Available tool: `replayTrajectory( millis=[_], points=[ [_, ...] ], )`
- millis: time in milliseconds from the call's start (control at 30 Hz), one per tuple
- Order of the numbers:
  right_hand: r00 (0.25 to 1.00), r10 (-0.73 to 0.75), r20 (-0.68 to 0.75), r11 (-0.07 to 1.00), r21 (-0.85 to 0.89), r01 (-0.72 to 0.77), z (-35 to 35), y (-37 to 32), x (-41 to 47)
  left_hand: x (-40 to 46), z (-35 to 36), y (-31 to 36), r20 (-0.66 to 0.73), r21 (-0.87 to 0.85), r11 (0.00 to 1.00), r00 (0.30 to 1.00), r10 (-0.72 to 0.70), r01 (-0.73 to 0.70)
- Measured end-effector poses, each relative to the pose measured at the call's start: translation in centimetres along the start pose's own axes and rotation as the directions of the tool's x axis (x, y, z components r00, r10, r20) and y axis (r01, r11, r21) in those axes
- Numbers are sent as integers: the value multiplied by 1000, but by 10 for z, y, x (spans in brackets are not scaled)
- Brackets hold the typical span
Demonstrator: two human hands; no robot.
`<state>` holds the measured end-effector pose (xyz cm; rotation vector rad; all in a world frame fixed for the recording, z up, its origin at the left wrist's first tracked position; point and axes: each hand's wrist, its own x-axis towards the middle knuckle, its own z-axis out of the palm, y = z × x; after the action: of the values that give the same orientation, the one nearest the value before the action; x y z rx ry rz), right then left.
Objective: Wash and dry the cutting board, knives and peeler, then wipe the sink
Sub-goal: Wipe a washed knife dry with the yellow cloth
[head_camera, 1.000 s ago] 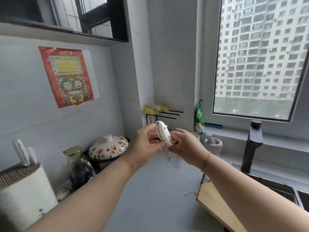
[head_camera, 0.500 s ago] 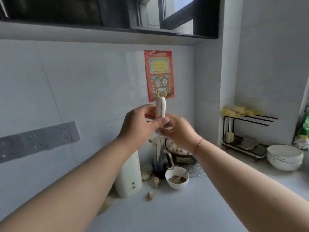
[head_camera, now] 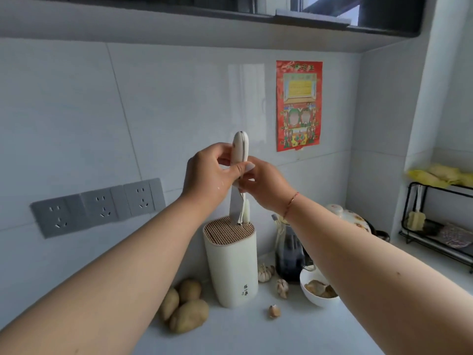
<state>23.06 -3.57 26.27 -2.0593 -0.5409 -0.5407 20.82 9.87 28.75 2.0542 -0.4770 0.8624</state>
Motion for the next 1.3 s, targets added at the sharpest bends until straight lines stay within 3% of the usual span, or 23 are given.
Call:
replayTrajectory(
  millis=[300, 567, 733, 833, 1000, 1300],
  points=[
    [998, 50, 41, 999, 0, -50, 18, 24, 16, 7, 20, -33, -17, -13, 999, 999, -47, 47],
    [985, 147, 86, 989, -40, -144, 39, 56, 17, 3, 42, -65, 49, 49, 993, 993, -109, 106],
    [966, 222, 129, 939, -293, -177, 53, 81, 18, -2, 61, -92, 180, 146, 983, 975, -133, 107],
    [947, 294, 133, 912, -335, -236, 60, 99, 12, -9, 72, -113, 195, 173, 972, 962, -191, 158],
    [851, 464, 245, 833, -448, -325, 66, 123, -7, -17, 84, -138, 208, 163, 962, 946, -249, 218],
    [857, 466, 219, 859, -343, -379, 73, 125, -18, -17, 85, -150, 212, 152, 952, 932, -294, 266]
  ],
)
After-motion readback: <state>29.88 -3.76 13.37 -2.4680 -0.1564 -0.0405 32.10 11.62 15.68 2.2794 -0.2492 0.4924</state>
